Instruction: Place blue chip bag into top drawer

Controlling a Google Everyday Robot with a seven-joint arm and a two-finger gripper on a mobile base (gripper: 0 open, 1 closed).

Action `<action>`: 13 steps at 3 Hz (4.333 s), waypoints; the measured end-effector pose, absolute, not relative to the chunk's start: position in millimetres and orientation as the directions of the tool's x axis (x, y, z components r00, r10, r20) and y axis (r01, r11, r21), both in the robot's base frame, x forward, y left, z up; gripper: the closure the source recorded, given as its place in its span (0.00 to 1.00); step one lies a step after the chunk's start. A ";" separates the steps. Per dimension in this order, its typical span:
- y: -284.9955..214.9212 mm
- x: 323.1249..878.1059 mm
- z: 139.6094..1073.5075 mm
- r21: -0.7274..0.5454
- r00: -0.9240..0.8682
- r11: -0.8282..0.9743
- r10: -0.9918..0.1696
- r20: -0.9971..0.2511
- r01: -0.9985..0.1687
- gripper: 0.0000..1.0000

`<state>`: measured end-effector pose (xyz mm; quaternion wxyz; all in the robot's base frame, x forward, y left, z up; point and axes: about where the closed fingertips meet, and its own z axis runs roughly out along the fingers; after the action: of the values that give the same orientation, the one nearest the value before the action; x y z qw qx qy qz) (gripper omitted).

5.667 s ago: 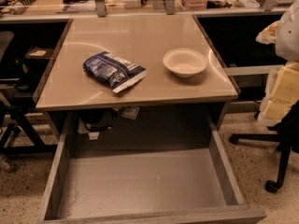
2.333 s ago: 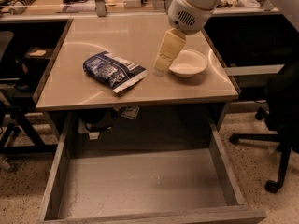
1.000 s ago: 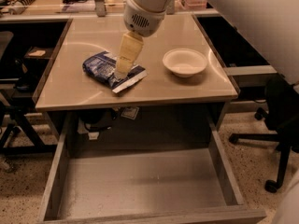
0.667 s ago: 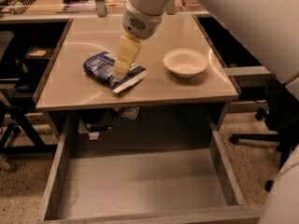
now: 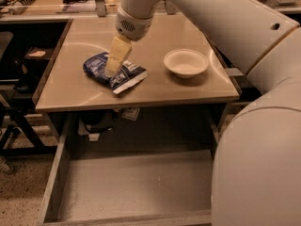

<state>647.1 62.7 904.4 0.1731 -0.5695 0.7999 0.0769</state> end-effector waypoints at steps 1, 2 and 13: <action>76.7 635.9 891.7 -0.054 -0.278 0.319 -0.887 -0.369 -0.946 0.00; 89.4 634.7 878.0 -0.038 -0.268 0.302 -0.892 -0.365 -0.953 0.00; 85.8 682.7 845.1 0.049 -0.344 0.350 -0.869 -0.355 -0.936 1.00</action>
Offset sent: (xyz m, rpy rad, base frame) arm -0.0145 0.0388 -0.0381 0.0133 0.0506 0.0591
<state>682.7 85.8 845.1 0.1344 -0.5568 0.8105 0.1228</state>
